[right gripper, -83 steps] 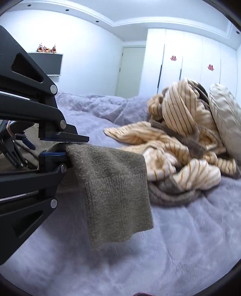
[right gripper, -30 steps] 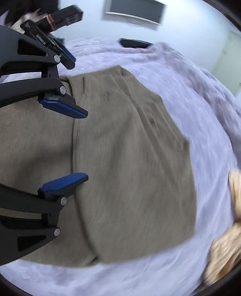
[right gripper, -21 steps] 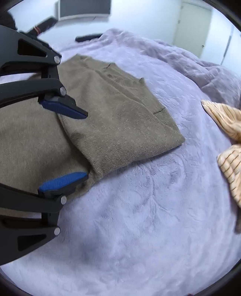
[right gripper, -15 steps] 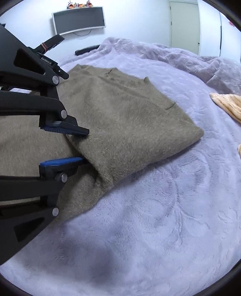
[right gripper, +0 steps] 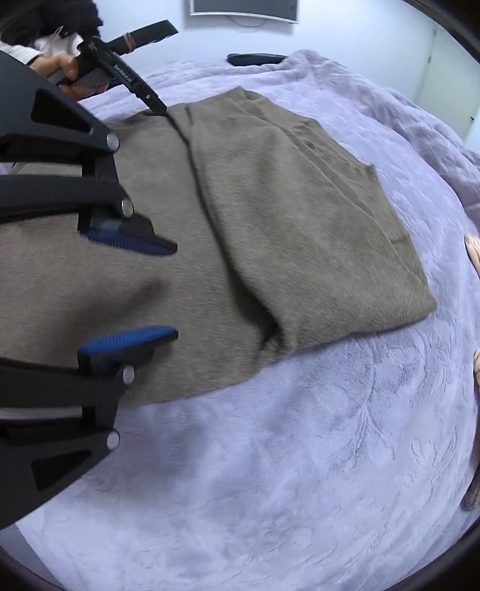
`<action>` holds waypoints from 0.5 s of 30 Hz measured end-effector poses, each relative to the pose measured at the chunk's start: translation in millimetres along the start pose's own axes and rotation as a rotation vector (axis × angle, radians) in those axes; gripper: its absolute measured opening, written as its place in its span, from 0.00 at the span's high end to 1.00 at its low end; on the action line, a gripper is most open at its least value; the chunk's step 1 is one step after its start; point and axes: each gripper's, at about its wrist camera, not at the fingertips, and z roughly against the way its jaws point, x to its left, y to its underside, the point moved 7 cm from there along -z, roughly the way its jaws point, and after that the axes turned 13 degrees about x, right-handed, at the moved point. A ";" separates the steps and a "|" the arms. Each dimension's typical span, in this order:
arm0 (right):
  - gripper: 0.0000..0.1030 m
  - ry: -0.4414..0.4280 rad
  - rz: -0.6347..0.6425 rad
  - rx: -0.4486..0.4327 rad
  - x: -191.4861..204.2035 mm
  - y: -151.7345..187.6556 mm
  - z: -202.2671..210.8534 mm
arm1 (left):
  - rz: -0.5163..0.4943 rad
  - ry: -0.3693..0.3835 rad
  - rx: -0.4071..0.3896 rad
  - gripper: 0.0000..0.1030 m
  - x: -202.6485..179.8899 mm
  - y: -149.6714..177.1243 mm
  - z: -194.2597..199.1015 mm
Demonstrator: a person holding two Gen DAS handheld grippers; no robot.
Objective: Fold small clothes
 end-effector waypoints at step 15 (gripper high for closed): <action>0.39 0.067 0.143 0.053 35.8 73.0 8.2 | -0.032 0.023 0.045 0.10 -43.9 79.8 41.8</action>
